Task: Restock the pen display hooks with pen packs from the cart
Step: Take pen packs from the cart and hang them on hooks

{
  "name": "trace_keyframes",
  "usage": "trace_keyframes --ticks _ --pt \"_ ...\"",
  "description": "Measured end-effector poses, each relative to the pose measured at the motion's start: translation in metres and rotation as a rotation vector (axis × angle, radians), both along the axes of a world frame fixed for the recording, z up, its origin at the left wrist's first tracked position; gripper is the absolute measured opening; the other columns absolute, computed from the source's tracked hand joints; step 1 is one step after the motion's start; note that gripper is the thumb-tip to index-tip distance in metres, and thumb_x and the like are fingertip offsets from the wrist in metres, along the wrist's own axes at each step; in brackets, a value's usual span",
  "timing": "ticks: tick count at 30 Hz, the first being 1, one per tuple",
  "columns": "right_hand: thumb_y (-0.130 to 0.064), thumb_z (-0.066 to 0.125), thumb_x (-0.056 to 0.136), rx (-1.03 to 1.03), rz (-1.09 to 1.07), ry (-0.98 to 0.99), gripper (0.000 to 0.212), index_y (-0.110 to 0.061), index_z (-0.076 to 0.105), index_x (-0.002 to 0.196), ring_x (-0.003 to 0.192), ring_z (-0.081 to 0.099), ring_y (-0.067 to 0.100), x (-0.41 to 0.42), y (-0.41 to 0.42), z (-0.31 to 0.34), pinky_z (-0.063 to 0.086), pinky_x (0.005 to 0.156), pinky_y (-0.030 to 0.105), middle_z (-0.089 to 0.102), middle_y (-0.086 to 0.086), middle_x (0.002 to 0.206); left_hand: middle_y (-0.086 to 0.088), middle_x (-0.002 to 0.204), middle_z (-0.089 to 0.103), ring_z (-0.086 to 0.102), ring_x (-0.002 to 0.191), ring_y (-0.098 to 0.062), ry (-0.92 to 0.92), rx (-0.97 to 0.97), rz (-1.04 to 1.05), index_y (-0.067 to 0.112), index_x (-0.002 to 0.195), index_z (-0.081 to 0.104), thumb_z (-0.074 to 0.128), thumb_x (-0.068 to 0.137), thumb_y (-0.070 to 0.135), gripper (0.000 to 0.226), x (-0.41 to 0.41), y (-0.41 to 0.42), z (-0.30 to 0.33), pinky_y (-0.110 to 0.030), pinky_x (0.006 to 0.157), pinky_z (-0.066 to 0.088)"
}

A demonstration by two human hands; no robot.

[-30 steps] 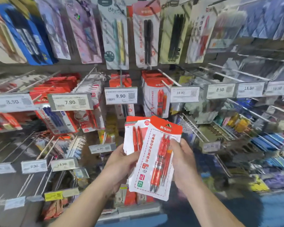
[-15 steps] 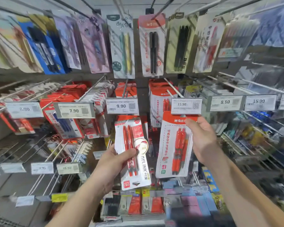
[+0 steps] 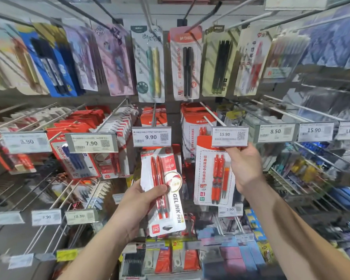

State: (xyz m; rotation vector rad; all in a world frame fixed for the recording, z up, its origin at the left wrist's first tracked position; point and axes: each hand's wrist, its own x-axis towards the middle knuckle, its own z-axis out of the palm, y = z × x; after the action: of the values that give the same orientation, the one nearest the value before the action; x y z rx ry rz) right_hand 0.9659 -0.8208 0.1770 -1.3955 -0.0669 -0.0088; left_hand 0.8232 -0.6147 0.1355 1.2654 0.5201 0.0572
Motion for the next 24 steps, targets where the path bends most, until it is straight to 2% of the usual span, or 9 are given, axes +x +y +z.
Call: trace_keyframes --ticks 4,8,12,14,16,18,20,24 --pt "-0.014 0.078 0.09 0.031 0.011 0.004 0.03 -0.011 0.07 0.119 0.097 0.077 0.026 0.002 -0.001 -0.005 0.06 0.092 0.054 0.079 0.007 0.107 -0.021 0.099 0.078 0.078 0.079 -0.035 -0.003 -0.022 -0.013 0.008 0.121 0.062 0.076 0.089 0.008 0.035 0.003 0.003 0.0 -0.041 0.067 0.062" --pt "-0.014 0.078 0.088 0.093 0.049 -0.018 0.035 -0.006 0.07 0.121 0.101 0.076 0.031 0.002 -0.002 -0.004 0.06 0.088 0.05 0.078 0.012 0.111 -0.024 0.102 0.077 0.076 0.085 -0.039 -0.015 -0.039 -0.017 0.006 0.124 0.061 0.077 0.087 0.007 0.041 0.007 0.006 -0.002 -0.049 0.08 0.061" --pt "-0.003 0.074 0.091 0.032 -0.019 -0.034 0.023 -0.005 0.072 0.114 0.094 0.077 0.022 0.01 -0.001 -0.002 0.063 0.083 0.043 0.08 0.005 0.099 -0.025 0.102 0.077 0.076 0.087 -0.04 -0.023 -0.039 -0.035 0.006 0.124 0.06 0.076 0.088 0.007 0.04 0.01 0.007 -0.003 -0.049 0.08 0.062" --pt "0.003 0.069 0.093 0.014 -0.019 -0.039 0.02 -0.011 0.072 0.107 0.087 0.078 0.016 0.012 -0.001 0.001 0.063 0.074 0.034 0.08 -0.002 0.091 -0.025 0.103 0.077 0.076 0.086 -0.04 -0.03 -0.044 -0.037 0.006 0.124 0.061 0.076 0.087 0.006 0.04 0.012 0.007 -0.004 -0.047 0.078 0.062" --pt "0.009 0.061 0.095 0.009 0.002 -0.034 0.025 -0.014 0.069 0.102 0.077 0.076 0.009 0.014 -0.001 0.001 0.059 0.062 0.024 0.079 -0.005 0.083 -0.024 0.104 0.077 0.076 0.086 -0.039 -0.039 -0.041 -0.039 0.006 0.125 0.061 0.076 0.086 0.006 0.041 0.015 0.007 -0.005 -0.047 0.078 0.062" --pt "0.011 0.054 0.097 -0.002 0.024 -0.017 0.028 -0.014 0.069 0.101 0.08 0.077 0.012 0.016 -0.002 0.001 0.06 0.066 0.028 0.08 -0.002 0.086 -0.023 0.104 0.077 0.076 0.085 -0.039 -0.046 -0.034 -0.047 0.006 0.124 0.062 0.076 0.087 0.006 0.04 0.017 0.007 -0.005 -0.046 0.077 0.062" --pt "0.009 0.053 0.098 -0.045 0.015 -0.006 0.029 -0.015 0.069 0.104 0.09 0.076 0.018 0.02 -0.003 -0.002 0.06 0.08 0.039 0.08 0.001 0.094 -0.023 0.104 0.077 0.077 0.086 -0.038 -0.048 -0.034 -0.051 0.007 0.123 0.062 0.076 0.087 0.006 0.038 0.018 0.007 -0.005 -0.046 0.077 0.062" --pt "0.0 0.057 0.1 -0.095 -0.032 0.05 0.025 -0.022 0.067 0.106 0.087 0.077 0.015 0.031 -0.003 -0.007 0.061 0.085 0.043 0.079 -0.006 0.093 -0.023 0.106 0.077 0.074 0.097 -0.045 -0.04 -0.022 -0.052 0.008 0.127 0.061 0.076 0.088 0.008 0.042 0.019 0.007 -0.003 -0.06 0.093 0.058"
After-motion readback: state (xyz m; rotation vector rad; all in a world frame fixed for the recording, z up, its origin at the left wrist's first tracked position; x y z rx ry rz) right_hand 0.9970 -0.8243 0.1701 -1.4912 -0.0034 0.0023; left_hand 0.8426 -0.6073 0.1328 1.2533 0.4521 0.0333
